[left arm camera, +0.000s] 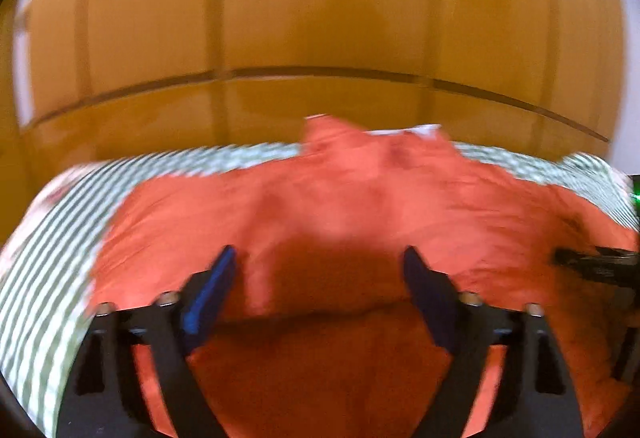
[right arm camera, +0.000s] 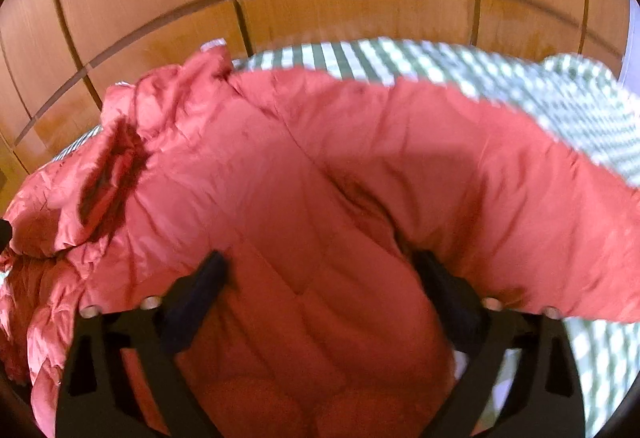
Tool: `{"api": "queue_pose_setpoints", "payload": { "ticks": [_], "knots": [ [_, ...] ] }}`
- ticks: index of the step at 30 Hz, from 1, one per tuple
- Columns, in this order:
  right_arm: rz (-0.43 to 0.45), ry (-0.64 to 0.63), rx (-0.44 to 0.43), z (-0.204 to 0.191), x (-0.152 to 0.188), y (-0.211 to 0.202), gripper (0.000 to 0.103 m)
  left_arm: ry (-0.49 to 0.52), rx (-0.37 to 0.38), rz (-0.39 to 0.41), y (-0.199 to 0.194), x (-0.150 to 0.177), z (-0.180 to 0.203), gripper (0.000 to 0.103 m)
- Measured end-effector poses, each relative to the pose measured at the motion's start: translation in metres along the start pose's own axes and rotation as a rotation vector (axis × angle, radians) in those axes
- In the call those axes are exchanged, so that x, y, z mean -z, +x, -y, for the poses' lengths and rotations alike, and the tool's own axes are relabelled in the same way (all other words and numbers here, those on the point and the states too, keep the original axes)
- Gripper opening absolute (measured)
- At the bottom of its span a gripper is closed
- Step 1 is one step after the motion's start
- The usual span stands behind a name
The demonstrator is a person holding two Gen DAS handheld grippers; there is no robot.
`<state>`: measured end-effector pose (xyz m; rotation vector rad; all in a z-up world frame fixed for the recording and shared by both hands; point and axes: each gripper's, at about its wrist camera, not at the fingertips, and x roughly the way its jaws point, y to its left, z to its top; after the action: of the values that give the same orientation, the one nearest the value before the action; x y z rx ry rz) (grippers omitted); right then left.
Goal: Fold small clothes
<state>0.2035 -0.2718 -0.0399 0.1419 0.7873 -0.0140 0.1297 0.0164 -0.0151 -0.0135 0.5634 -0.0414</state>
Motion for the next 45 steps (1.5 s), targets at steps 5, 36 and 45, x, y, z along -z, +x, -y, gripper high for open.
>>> {"api": "queue_pose_setpoints", "payload": {
  "ticks": [5,36,45],
  "knots": [
    [0.004,-0.1,-0.283,-0.062,-0.029,-0.013,0.088,-0.12,-0.065,-0.066,-0.009,0.017,-0.035,0.073],
    [-0.101,-0.17,-0.309,-0.112,-0.015,0.062,0.006,-0.687,-0.101,-0.153,0.04,0.043,-0.174,0.09],
    [-0.111,-0.178,-0.293,-0.112,-0.013,0.066,0.01,-0.264,-0.191,-0.295,0.027,0.019,-0.156,0.099]
  ]
}}
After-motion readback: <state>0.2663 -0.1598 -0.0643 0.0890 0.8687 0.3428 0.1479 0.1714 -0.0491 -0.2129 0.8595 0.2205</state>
